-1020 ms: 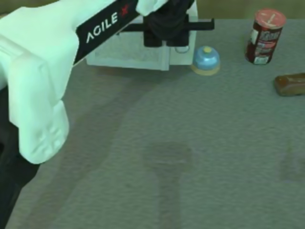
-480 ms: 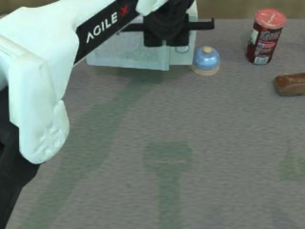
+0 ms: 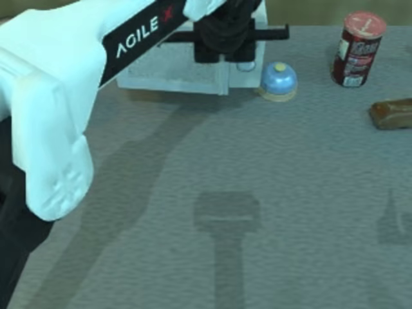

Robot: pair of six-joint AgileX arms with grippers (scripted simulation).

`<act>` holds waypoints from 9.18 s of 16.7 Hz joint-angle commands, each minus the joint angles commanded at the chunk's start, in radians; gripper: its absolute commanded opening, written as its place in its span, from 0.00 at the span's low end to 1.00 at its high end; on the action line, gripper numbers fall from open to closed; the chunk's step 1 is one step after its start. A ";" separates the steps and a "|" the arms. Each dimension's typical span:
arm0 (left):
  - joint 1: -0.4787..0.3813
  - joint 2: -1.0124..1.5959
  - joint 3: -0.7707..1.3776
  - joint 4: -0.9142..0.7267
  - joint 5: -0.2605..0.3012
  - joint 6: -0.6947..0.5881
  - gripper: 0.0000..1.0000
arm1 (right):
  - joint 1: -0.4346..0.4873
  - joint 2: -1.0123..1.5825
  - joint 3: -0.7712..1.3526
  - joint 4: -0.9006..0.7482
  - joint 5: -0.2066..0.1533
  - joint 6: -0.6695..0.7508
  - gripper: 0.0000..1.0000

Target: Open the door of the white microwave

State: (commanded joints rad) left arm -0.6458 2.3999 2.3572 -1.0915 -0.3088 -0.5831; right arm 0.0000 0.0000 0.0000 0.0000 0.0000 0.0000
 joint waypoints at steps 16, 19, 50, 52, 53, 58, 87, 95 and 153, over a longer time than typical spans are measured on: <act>0.004 -0.133 -0.233 0.127 0.041 0.093 0.00 | 0.000 0.000 0.000 0.000 0.000 0.000 1.00; 0.004 -0.133 -0.233 0.127 0.041 0.093 0.00 | 0.000 0.000 0.000 0.000 0.000 0.000 1.00; 0.014 -0.244 -0.416 0.223 0.090 0.192 0.00 | 0.000 0.000 0.000 0.000 0.000 0.000 1.00; 0.014 -0.244 -0.416 0.223 0.090 0.192 0.00 | 0.000 0.000 0.000 0.000 0.000 0.000 1.00; 0.014 -0.244 -0.416 0.223 0.090 0.192 0.00 | 0.000 0.000 0.000 0.000 0.000 0.000 1.00; 0.014 -0.244 -0.416 0.223 0.090 0.192 0.00 | 0.000 0.000 0.000 0.000 0.000 0.000 1.00; 0.030 -0.343 -0.570 0.299 0.146 0.300 0.00 | 0.000 0.000 0.000 0.000 0.000 0.000 1.00; 0.030 -0.343 -0.570 0.299 0.146 0.300 0.00 | 0.000 0.000 0.000 0.000 0.000 0.000 1.00; 0.086 -0.514 -0.814 0.394 0.283 0.542 0.00 | 0.000 0.000 0.000 0.000 0.000 0.000 1.00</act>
State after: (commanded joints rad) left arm -0.5593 1.8859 1.5431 -0.6972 -0.0260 -0.0414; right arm 0.0000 0.0000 0.0000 0.0000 0.0000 0.0000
